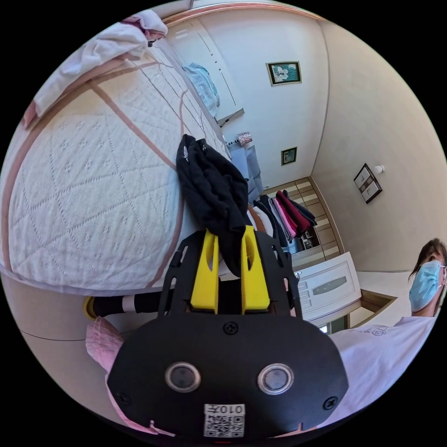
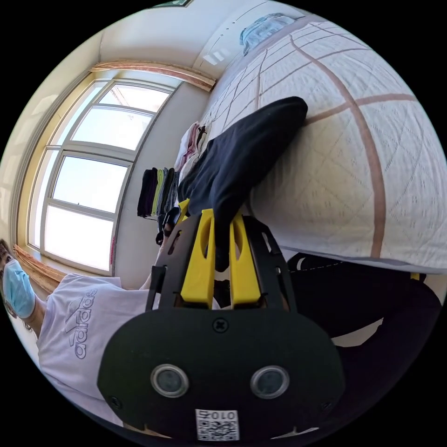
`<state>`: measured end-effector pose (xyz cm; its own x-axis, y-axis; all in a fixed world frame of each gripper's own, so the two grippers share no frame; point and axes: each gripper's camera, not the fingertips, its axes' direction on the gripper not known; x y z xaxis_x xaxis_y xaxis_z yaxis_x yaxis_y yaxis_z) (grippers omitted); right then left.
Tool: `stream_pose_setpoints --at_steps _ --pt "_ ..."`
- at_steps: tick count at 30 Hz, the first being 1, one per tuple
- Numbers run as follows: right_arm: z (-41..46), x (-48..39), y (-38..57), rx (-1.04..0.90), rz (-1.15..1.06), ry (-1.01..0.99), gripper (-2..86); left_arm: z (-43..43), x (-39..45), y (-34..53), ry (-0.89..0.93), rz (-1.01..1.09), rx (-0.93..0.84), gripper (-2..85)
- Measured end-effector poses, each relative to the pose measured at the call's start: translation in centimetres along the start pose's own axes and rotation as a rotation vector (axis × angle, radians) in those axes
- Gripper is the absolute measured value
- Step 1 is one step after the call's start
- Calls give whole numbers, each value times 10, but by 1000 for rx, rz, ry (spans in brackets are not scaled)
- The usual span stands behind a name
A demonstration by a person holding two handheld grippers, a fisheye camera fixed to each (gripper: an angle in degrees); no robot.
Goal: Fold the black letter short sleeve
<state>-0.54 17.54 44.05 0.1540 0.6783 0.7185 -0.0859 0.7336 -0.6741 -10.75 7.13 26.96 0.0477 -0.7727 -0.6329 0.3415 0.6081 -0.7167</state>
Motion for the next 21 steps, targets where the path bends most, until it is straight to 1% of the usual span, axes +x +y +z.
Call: stream_pose_setpoints --at_steps 7,12,17,21 --pt "-15 -16 9 52 -13 -37 60 22 12 15 89 14 23 85" --pt "-42 -40 19 113 -60 -50 60 41 38 15 128 90 12 82" --pt "-79 -77 41 190 -145 -74 60 61 77 15 219 198 -18 80" --pt "-111 -113 67 256 -218 -65 61 76 103 18 279 242 -54 79"
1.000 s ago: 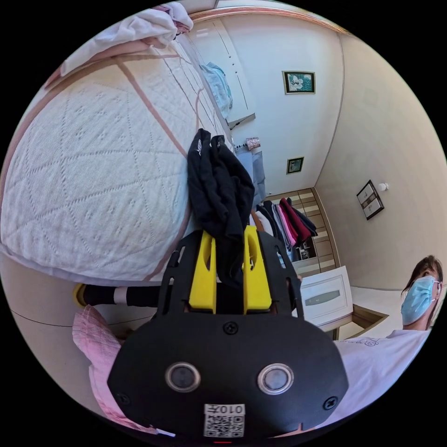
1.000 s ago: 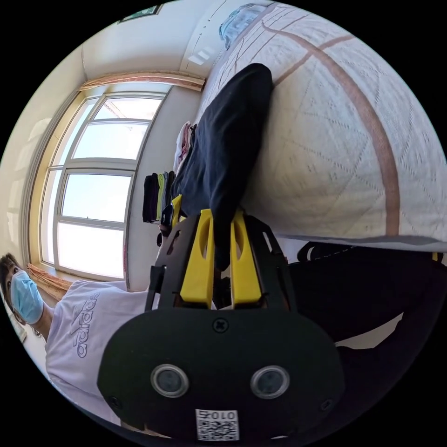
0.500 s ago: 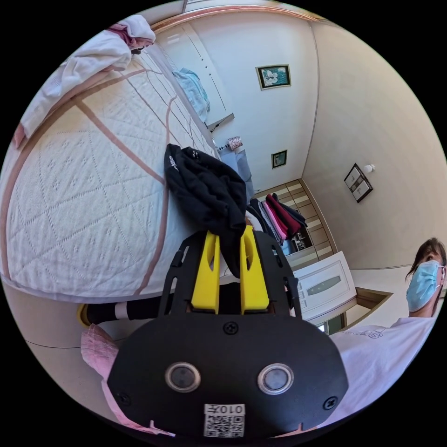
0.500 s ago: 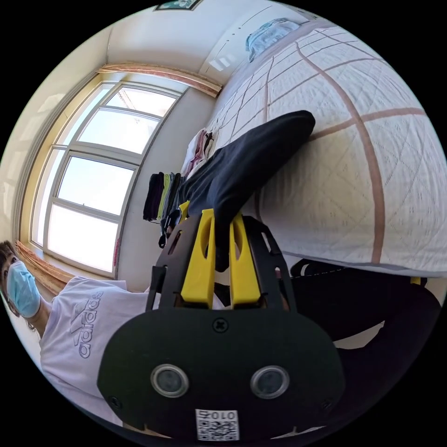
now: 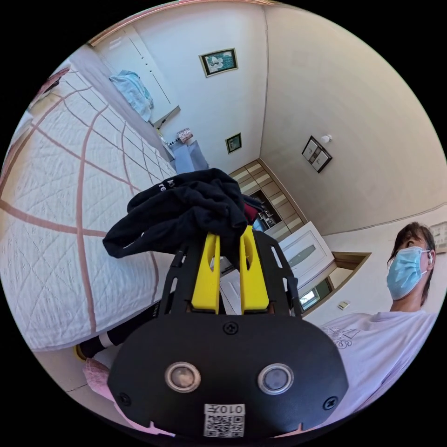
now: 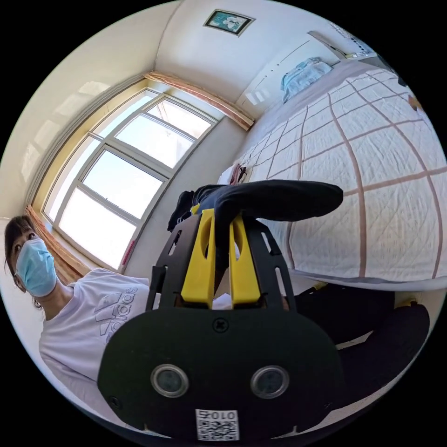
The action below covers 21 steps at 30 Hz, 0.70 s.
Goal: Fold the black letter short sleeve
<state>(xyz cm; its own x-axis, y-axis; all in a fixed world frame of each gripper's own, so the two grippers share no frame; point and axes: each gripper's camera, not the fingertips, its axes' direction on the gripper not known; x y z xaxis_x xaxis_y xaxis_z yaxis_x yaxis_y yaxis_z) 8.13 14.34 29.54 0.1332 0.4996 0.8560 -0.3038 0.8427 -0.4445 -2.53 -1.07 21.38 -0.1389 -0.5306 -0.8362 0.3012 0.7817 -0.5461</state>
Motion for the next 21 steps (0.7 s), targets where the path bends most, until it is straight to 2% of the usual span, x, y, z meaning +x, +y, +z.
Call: stream_pose_setpoints --at_steps 4,9,12,15,17,21 --pt "-26 -23 5 37 -33 48 60 39 4 -10 61 14 -58 77" --pt "-71 13 -16 36 78 74 60 129 -20 -53 74 -23 -196 74" --pt "-122 13 -57 93 60 103 60 211 -15 -114 146 11 -268 73" --pt "-201 -31 -129 187 -96 189 60 300 35 -205 287 182 -274 73" --pt "-254 -74 -170 263 -227 291 60 371 94 -281 422 367 -265 72" --pt "-359 -135 -228 462 -337 473 60 499 135 -362 583 390 -337 70"
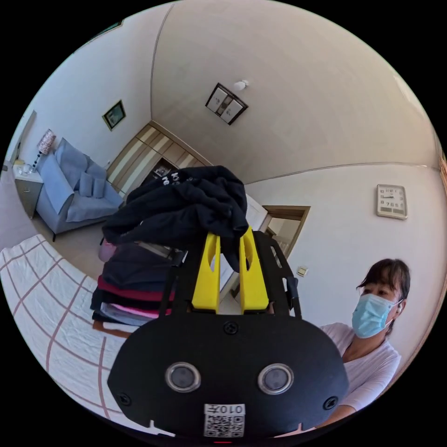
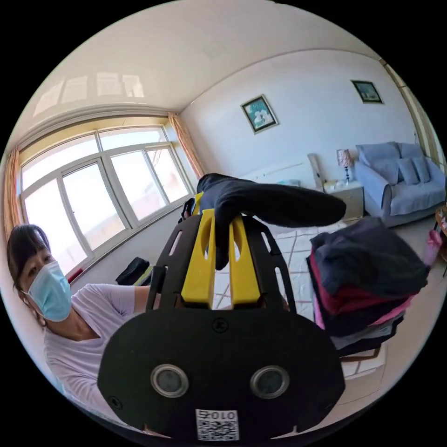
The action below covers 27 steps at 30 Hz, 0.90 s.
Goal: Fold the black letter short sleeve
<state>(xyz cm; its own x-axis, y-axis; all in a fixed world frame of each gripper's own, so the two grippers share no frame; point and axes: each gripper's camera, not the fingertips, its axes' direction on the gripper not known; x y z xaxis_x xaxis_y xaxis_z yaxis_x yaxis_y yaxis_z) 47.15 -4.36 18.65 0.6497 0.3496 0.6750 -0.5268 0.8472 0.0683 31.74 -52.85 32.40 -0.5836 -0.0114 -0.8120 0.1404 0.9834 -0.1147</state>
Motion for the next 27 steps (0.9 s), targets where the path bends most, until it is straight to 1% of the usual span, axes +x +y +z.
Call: stream_pose_setpoints --at_steps 2,3,4,5,6,7,8,9,10,11,13,17,23,27 --pt "-16 20 -16 18 35 81 60 63 -83 -34 101 -133 -99 71" --pt "-19 38 -17 7 78 148 60 78 -107 -36 123 -176 -123 71" --pt "-19 50 -13 -1 111 177 60 106 -153 -31 159 -257 -177 71" --pt "-17 78 0 -20 202 208 59 127 -198 -16 158 -344 -220 71" --pt "-12 113 19 -61 316 193 59 136 -219 -5 147 -390 -231 71" --pt "-9 130 31 -81 373 173 59 152 -259 21 132 -489 -266 72" --pt "-7 163 57 -90 482 124 59 164 -294 49 136 -576 -309 73" --pt "-11 188 82 -59 574 49 59 169 -308 63 140 -609 -321 73" --pt "-14 197 93 -31 596 -10 59 177 -330 85 193 -645 -322 73" --pt "-17 206 107 7 615 -99 58 185 -343 99 284 -663 -297 72" --pt "-21 206 114 30 593 -115 58 193 -351 101 318 -636 -298 71" --pt "-26 197 89 16 598 -79 58 203 -351 63 230 -562 -332 76" --pt "-22 187 37 35 546 -49 59 218 -359 4 186 -485 -316 83" --pt "-7 182 46 16 544 2 62 228 -384 9 175 -510 -378 85"
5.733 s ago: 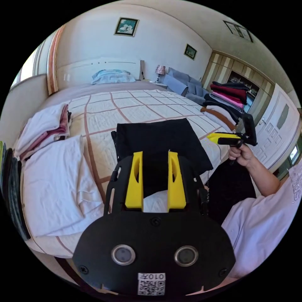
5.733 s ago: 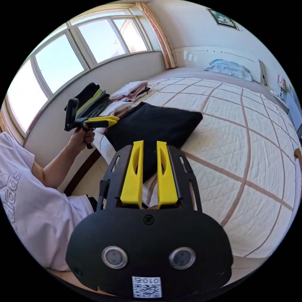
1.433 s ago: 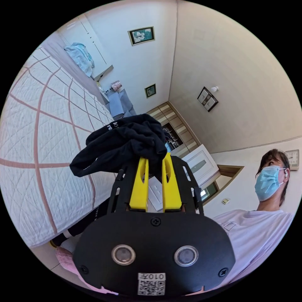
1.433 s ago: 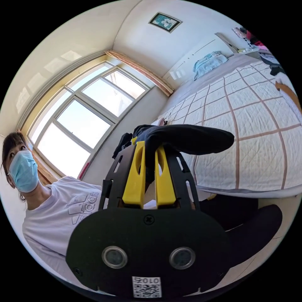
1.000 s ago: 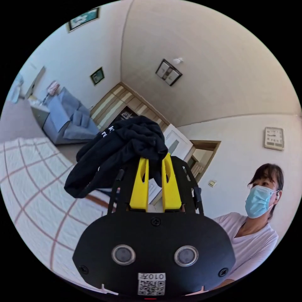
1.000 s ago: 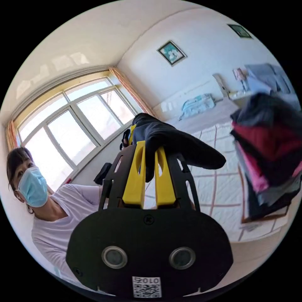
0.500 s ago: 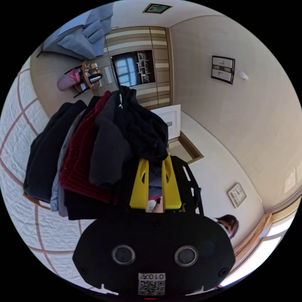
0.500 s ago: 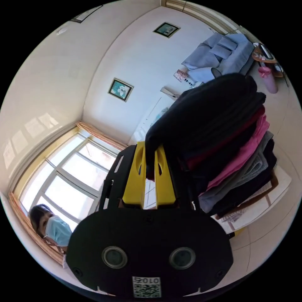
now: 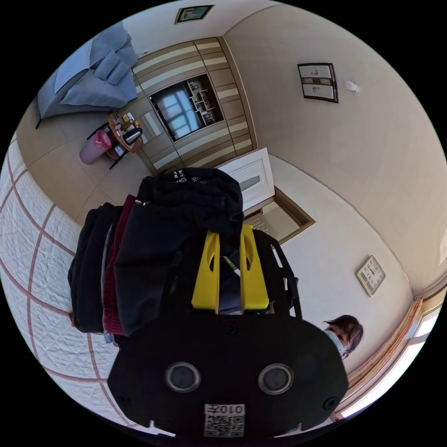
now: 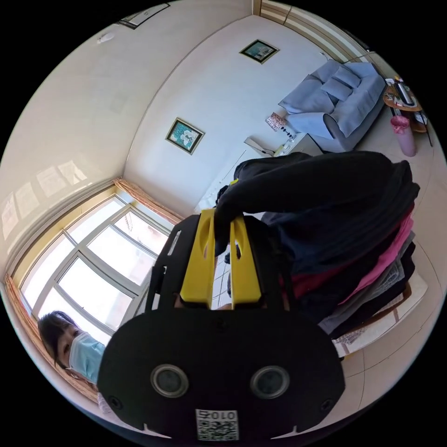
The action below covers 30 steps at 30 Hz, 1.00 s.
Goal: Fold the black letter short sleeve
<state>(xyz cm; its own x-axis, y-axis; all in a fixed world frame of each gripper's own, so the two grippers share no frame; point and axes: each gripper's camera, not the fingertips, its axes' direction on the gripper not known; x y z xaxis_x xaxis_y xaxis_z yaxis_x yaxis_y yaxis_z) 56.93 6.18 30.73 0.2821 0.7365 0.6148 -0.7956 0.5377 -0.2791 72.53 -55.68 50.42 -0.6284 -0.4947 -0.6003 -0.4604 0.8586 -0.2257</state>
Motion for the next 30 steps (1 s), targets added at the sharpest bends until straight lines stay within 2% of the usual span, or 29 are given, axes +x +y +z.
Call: stream_pose_setpoints --at_steps 4,7,13,18,21,24,25,28,30 --pt "4 21 19 -20 12 -27 61 9 -60 16 7 -95 -86 86" --pt "-5 24 26 -15 -9 -11 58 15 -81 28 74 -104 -66 85" --pt "-13 8 28 -23 -41 37 54 28 -52 25 102 -51 3 90" --pt "-17 8 32 4 2 -42 52 36 -40 25 63 -69 19 122" --pt "-11 6 38 -6 12 -35 51 33 -47 33 -17 -109 -5 145" --pt "-3 -3 41 -53 -12 -26 51 20 -52 50 -94 -120 70 140" --pt "-2 -6 41 -66 -23 -18 50 16 -47 56 -175 -105 90 134" --pt "0 -27 52 -96 -121 68 49 18 1 71 -441 83 203 118" --pt "-5 -55 70 -76 -237 230 44 33 43 79 -620 253 244 108"
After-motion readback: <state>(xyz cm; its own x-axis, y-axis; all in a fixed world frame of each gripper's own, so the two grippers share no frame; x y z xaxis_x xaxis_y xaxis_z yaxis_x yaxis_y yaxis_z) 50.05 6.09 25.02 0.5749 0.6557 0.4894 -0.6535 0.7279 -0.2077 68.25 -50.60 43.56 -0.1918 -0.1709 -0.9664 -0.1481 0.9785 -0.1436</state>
